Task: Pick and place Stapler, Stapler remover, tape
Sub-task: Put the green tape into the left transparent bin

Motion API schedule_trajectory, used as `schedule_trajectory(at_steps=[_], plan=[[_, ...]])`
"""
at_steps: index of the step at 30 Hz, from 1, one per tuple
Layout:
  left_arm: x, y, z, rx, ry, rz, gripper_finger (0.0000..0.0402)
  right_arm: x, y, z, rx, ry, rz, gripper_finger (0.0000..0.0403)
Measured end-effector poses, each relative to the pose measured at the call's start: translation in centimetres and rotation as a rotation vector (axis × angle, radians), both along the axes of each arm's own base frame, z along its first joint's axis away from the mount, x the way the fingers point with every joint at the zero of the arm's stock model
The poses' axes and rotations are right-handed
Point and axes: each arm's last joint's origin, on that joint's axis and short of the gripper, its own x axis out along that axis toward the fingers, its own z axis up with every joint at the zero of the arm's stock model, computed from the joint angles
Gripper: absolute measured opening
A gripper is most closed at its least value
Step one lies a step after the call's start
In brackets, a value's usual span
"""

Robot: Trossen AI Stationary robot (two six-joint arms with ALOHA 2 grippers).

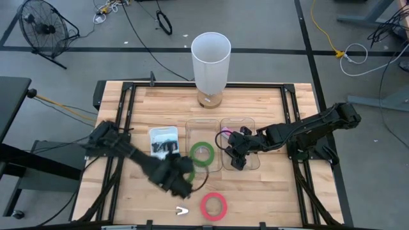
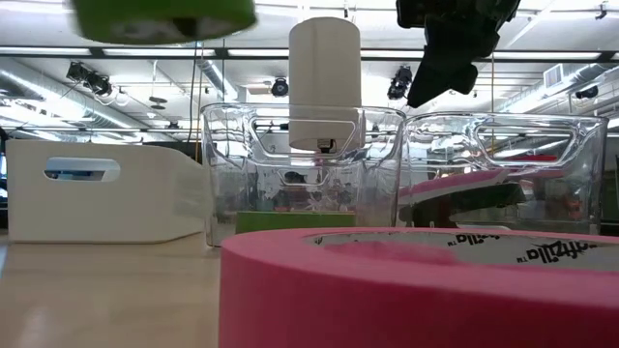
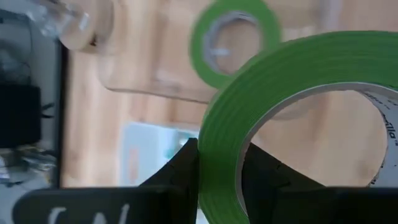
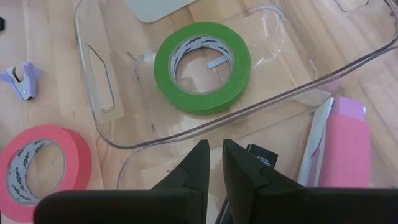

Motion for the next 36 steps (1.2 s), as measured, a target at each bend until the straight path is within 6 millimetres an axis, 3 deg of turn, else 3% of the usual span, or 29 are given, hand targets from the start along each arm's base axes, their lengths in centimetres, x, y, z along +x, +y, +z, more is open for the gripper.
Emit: schedule_trajectory(at_steps=[6, 12, 19, 24, 36], plan=[[3.2, 6.2, 0.2, -0.005, 0.065, -0.008, 0.0086, -0.1, 0.5, 0.0, 0.002, 0.001, 0.018, 0.0048], [7.0, 12.5, 0.4, -0.201, -0.073, -0.025, 0.0086, -0.3, 1.2, 0.0, -0.001, 0.001, 0.046, 0.0048], [7.8, 18.1, -0.5, -0.307, -0.128, 0.111, 0.0086, -0.5, 1.7, 0.0, -0.018, 0.005, 0.083, 0.0048], [8.2, 19.0, -2.4, -0.378, -0.159, 0.113, 0.0086, -0.5, 1.7, 0.0, -0.019, 0.005, 0.085, 0.0048], [7.6, 18.4, -6.7, -0.454, -0.088, 0.130, 0.0086, -0.4, 1.6, 0.0, -0.028, -0.005, 0.077, 0.0048]])
